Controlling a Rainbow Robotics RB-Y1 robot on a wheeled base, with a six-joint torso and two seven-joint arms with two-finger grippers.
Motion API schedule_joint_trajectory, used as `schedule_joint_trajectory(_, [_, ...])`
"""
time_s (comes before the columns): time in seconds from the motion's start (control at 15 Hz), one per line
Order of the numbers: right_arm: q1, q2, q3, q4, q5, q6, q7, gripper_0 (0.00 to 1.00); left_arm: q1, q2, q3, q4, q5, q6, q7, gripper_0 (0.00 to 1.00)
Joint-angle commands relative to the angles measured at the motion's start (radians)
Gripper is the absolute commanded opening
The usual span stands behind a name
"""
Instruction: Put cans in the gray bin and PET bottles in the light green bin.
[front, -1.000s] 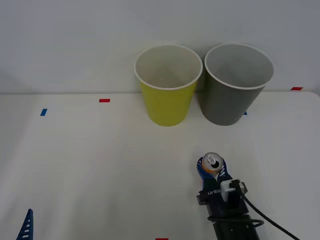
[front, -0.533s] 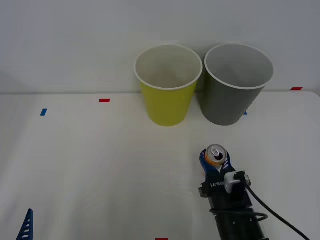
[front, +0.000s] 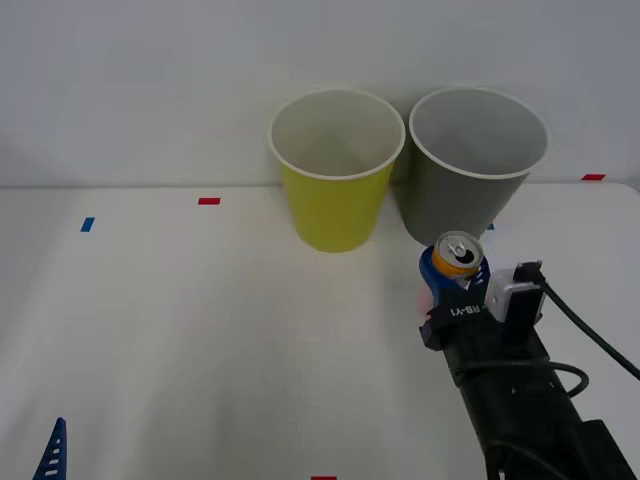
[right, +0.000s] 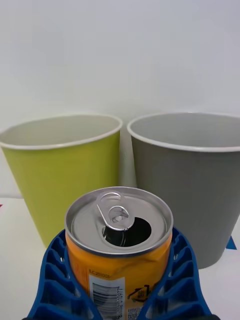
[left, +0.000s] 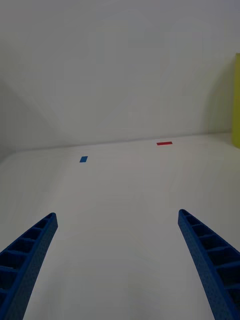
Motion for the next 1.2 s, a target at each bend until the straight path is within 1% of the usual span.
schedule_joint_trajectory(0.07, [-0.012,0.015,-0.009,-0.058,0.005,0.037,-0.015,0.0,0.0,0.0,0.0,0.0,0.0,0.0,0.0,0.82])
schedule_joint_trajectory(0.2, [-0.026,0.021,-0.011,-0.076,0.009,0.04,-0.02,0.0,0.0,0.0,0.0,0.0,0.0,0.0,0.0,0.82])
schedule_joint_trajectory(0.27, [-0.036,0.024,-0.012,-0.09,0.009,0.064,-0.021,0.0,0.0,0.0,0.0,0.0,0.0,0.0,0.0,0.82])
schedule_joint_trajectory(0.47, [-0.053,0.052,-0.029,-0.21,0.028,0.239,-0.033,0.0,0.0,0.0,0.0,0.0,0.0,0.0,0.0,0.82])
schedule_joint_trajectory(0.53, [-0.063,0.057,-0.034,-0.219,0.038,0.258,-0.046,0.0,0.0,0.0,0.0,0.0,0.0,0.0,0.0,0.82])
schedule_joint_trajectory(0.6, [-0.078,0.058,-0.04,-0.219,0.073,0.262,-0.099,0.0,0.0,0.0,0.0,0.0,0.0,0.0,0.0,0.82])
schedule_joint_trajectory(0.73, [-0.118,0.067,-0.037,-0.25,0.191,0.347,-0.21,0.0,0.0,0.0,0.0,0.0,0.0,0.0,0.0,0.82])
schedule_joint_trajectory(0.8, [-0.147,0.08,-0.029,-0.289,0.252,0.439,-0.273,0.0,0.0,0.0,0.0,0.0,0.0,0.0,0.0,0.82])
schedule_joint_trajectory(0.87, [-0.188,0.085,-0.012,-0.339,0.335,0.557,-0.34,0.0,0.0,0.0,0.0,0.0,0.0,0.0,0.0,0.82])
schedule_joint_trajectory(0.93, [-0.221,0.083,-0.003,-0.353,0.38,0.623,-0.394,0.0,0.0,0.0,0.0,0.0,0.0,0.0,0.0,0.82])
schedule_joint_trajectory(1.07, [-0.288,0.061,-0.002,-0.353,0.421,0.687,-0.492,0.0,0.0,0.0,0.0,0.0,0.0,0.0,0.0,0.82])
schedule_joint_trajectory(1.2, [-0.356,0.052,-0.015,-0.353,0.443,0.739,-0.55,0.0,0.0,0.0,0.0,0.0,0.0,0.0,0.0,0.82])
